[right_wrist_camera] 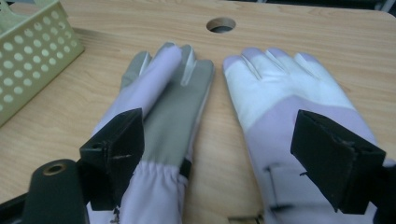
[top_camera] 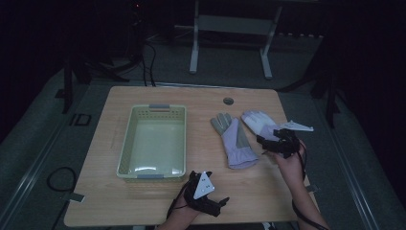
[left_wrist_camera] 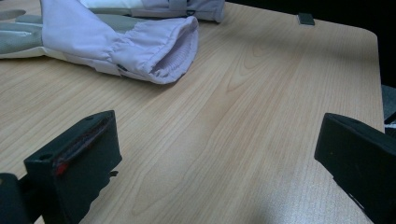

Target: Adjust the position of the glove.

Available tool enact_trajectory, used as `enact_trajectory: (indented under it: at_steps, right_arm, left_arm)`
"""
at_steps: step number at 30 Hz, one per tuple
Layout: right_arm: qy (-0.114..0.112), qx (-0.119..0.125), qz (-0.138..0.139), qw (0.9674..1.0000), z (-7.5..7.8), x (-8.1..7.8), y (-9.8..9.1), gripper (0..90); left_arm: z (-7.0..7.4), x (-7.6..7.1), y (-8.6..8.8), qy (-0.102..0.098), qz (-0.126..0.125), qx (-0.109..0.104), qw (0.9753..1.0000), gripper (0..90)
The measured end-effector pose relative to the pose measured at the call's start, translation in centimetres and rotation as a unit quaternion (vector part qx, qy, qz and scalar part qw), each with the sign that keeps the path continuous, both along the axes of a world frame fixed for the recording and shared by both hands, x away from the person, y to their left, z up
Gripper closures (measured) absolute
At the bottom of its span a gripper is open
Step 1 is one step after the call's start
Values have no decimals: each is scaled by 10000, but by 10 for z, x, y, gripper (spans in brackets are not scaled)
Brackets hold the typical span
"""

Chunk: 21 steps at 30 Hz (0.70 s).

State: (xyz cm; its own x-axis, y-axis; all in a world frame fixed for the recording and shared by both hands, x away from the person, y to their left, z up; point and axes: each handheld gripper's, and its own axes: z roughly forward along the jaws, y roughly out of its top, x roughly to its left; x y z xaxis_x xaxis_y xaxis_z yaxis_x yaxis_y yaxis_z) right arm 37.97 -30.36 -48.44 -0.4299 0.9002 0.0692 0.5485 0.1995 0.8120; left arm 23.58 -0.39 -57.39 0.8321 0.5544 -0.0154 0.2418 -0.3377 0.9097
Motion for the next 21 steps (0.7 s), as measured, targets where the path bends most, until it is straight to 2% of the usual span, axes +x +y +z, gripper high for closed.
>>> enact_trajectory:
  at_steps: [6, 11, 13, 16, 18, 21]
  right_arm:
    - [53, -115, 224, 9997, -4, 18, 18, 235]
    - [175, -54, 373, 9991, -9, 32, 30, 264]
    - [297, -31, 388, 9988, -12, 38, 34, 307]
    - [483, -128, 423, 9979, -18, 44, 40, 355]
    - [594, -113, 481, 9970, -23, 48, 44, 411]
    - [730, -93, 523, 9959, -29, 51, 47, 446]
  left_arm:
    - [0, 0, 0, 10, -5, -9, 10000, 4]
    - [0, 0, 0, 31, -17, -33, 10000, 4]
    - [0, 0, 0, 29, -29, -24, 10000, 4]
    - [0, 0, 0, 36, -43, -25, 10000, 4]
    - [0, 0, 0, 39, -47, -27, 10000, 4]
    - [0, 1, 0, 52, -52, -33, 10000, 4]
